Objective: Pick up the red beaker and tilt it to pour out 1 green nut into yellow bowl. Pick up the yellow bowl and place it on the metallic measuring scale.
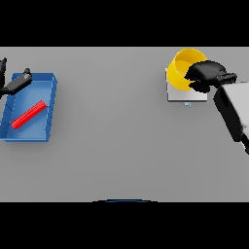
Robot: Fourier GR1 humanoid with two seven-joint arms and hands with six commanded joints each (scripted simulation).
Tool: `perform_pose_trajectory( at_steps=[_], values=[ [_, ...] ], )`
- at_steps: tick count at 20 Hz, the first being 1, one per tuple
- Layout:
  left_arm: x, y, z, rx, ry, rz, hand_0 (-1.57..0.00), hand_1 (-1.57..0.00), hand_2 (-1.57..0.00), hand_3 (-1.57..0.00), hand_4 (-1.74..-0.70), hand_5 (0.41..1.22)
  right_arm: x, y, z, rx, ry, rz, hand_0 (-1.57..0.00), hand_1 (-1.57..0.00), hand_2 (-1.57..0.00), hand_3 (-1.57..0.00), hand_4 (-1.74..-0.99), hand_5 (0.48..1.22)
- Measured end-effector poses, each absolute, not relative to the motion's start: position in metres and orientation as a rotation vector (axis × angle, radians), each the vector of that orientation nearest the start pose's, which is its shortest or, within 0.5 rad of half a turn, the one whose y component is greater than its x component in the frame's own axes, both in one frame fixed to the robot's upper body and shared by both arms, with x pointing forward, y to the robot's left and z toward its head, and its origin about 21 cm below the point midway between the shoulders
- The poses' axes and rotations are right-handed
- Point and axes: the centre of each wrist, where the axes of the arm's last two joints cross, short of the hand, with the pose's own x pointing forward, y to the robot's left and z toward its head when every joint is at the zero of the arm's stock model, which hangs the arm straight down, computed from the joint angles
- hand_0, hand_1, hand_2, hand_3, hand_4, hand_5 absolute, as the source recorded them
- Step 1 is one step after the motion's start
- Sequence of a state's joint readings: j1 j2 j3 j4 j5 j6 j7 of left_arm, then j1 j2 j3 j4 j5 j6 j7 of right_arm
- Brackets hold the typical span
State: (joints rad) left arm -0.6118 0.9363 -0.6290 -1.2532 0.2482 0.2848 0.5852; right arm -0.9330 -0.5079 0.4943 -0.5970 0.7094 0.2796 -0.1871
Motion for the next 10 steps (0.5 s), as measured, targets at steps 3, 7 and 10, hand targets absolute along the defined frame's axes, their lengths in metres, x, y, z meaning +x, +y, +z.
perform_pose_trajectory(
  at_steps=[3,7,10],
  values=[
    [0.3481,0.3259,0.1307,0.766,-1.061,-0.52,0.0,0.0,0.0,0.0,-0.81,0.734,0.4433,-0.2693,0.09,-0.694,-1.059,1.598,-1.57,-1.46,-1.57,-1.5,-1.724,1.221],
    [0.3506,0.3216,0.1299,0.764,-1.046,-0.516,0.0,0.0,0.0,0.0,-0.81,0.745,0.4452,-0.2725,0.0882,-0.654,-1.048,1.588,-1.54,-1.44,-1.5,-1.02,-1.659,1.221],
    [0.3524,0.321,0.1277,0.759,-1.049,-0.526,0.0,0.0,0.0,0.0,-0.81,0.744,0.4462,-0.2752,0.0882,-0.641,-1.022,1.558,-0.98,-0.87,-0.95,-0.76,-1.504,0.983]
  ],
)
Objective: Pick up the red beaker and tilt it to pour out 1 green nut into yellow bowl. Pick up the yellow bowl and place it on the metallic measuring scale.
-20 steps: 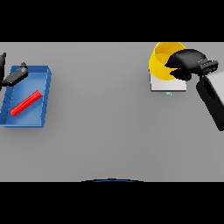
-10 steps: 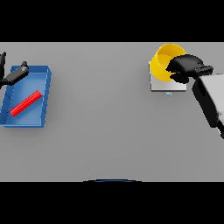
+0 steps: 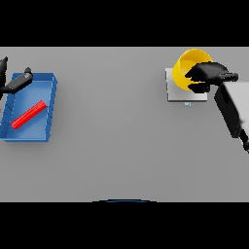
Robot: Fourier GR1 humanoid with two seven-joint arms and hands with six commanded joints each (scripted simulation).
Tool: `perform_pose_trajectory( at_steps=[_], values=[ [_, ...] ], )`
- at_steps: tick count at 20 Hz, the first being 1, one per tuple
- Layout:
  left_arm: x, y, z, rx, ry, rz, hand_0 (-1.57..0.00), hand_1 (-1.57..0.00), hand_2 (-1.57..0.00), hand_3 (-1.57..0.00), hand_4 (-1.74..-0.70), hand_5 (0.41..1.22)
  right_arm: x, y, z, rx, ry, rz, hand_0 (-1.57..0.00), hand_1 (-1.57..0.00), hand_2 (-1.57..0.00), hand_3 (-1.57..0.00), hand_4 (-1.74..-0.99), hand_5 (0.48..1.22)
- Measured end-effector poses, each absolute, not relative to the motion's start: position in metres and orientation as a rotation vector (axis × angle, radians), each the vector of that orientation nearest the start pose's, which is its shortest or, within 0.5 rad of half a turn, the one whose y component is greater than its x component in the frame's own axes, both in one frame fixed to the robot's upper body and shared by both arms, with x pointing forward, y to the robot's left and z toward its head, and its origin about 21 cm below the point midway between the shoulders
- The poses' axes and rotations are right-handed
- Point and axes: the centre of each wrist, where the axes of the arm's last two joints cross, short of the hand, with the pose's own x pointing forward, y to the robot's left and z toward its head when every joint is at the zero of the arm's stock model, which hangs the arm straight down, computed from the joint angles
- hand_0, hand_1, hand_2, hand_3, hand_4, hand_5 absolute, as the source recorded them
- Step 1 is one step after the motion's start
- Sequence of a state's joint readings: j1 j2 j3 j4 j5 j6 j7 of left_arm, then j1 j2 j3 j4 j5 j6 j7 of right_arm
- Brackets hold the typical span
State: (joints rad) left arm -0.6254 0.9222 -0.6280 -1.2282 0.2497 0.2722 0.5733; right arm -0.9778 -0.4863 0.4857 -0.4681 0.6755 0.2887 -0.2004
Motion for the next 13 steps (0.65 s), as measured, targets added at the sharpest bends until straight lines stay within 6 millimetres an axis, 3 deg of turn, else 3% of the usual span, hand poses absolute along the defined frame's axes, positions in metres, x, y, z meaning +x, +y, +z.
perform_pose_trajectory(
  at_steps=[2,5,8,13],
  values=[
    [0.3528,0.3199,0.1275,0.758,-1.041,-0.524,0.0,0.0,0.0,0.0,-0.81,0.742,0.4476,-0.2735,0.0894,-0.623,-1.022,1.56,-0.62,-0.55,-0.69,-0.67,-1.444,0.887],
    [0.357,0.3181,0.1248,0.771,-1.044,-0.533,0.0,0.0,0.0,0.0,-0.81,0.739,0.4488,-0.2741,0.0865,-0.613,-0.996,1.572,-0.32,-0.28,-0.45,-0.57,-1.397,0.799],
    [0.3559,0.3207,0.1235,0.759,-1.045,-0.517,0.0,0.0,0.0,0.0,-0.81,0.736,0.4502,-0.2751,0.0895,-0.591,-1.015,1.602,-0.16,-0.14,-0.29,-0.47,-1.356,0.755],
    [0.358,0.3211,0.1268,0.756,-1.045,-0.512,0.0,0.0,0.0,0.0,-0.82,0.734,0.4521,-0.2734,0.0859,-0.595,-0.981,1.635,-0.05,-0.05,-0.12,-0.35,-1.308,0.733]
  ],
)
